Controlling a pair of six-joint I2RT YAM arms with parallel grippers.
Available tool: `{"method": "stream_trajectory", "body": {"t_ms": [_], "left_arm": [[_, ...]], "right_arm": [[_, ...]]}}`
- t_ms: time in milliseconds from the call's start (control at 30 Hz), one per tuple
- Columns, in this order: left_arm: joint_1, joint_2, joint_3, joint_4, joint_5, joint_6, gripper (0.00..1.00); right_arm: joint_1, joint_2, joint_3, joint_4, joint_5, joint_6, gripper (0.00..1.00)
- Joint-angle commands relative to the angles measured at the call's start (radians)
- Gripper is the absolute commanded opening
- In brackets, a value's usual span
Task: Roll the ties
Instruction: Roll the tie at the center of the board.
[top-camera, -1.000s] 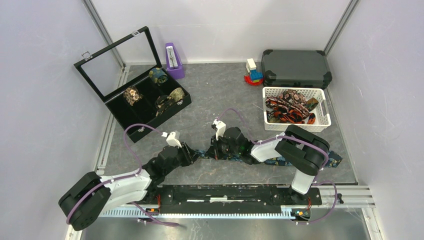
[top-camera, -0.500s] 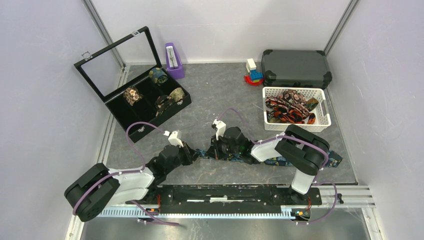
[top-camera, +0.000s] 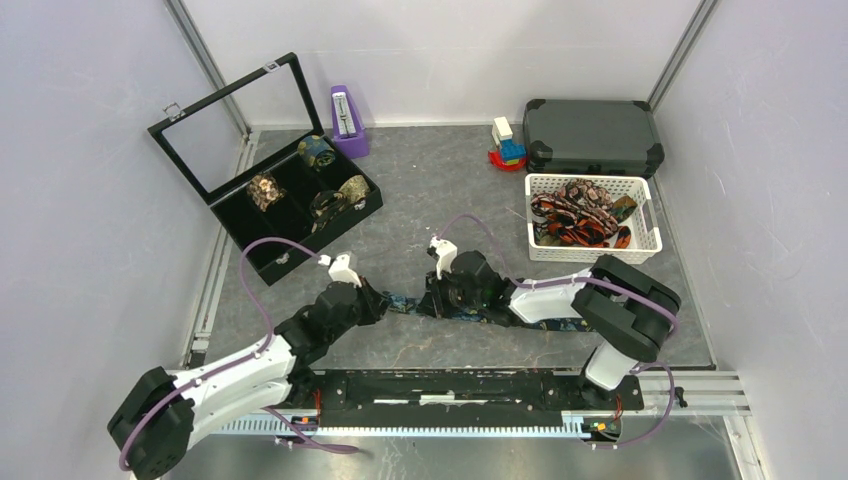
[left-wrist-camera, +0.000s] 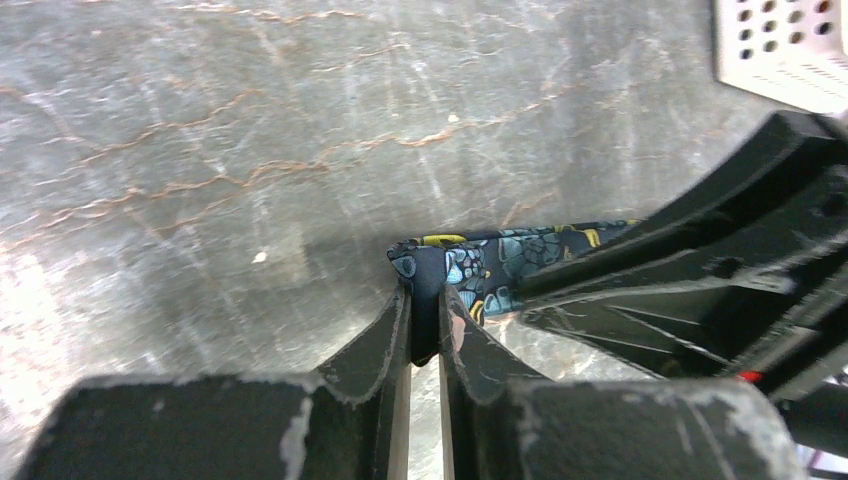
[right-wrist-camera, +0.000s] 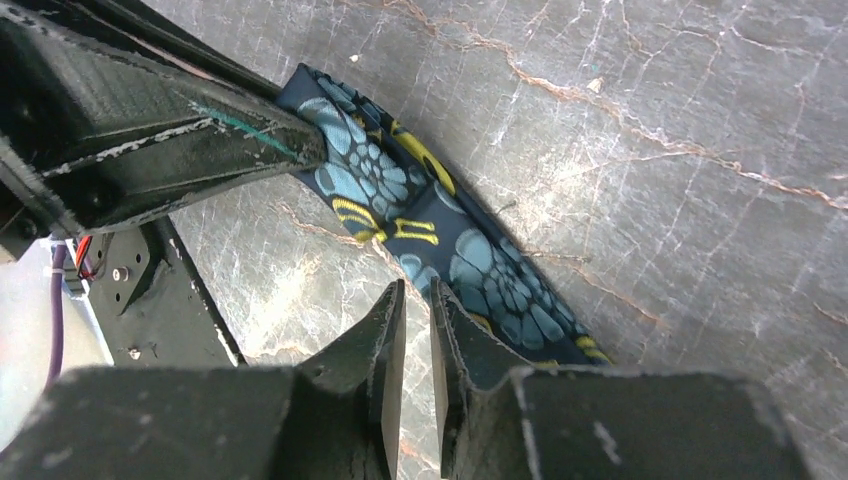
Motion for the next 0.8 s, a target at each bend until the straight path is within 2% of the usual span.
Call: {"method": "stream_trajectory", "body": {"t_ms": [0, 367, 767], "left_arm": [[-0.009, -0.006, 0.063, -0.192, -0.095, 0.022, 0.02], [-0.102, 0.061, 0.178, -0.324, -0.227, 0.022, 0.02], [-0.144, 0.06, 0.228, -0.371, -0.263, 0.02, 0.02]], "right_arm": [[0.006, -0.043, 0.043, -0.052, 0.024, -0.01, 0.2], [0.041, 0.065, 0.17, -0.056, 0.028, 0.014, 0.11], [0.058, 0.173, 0.24, -0.025, 0.016, 0.041, 0.06]]}}
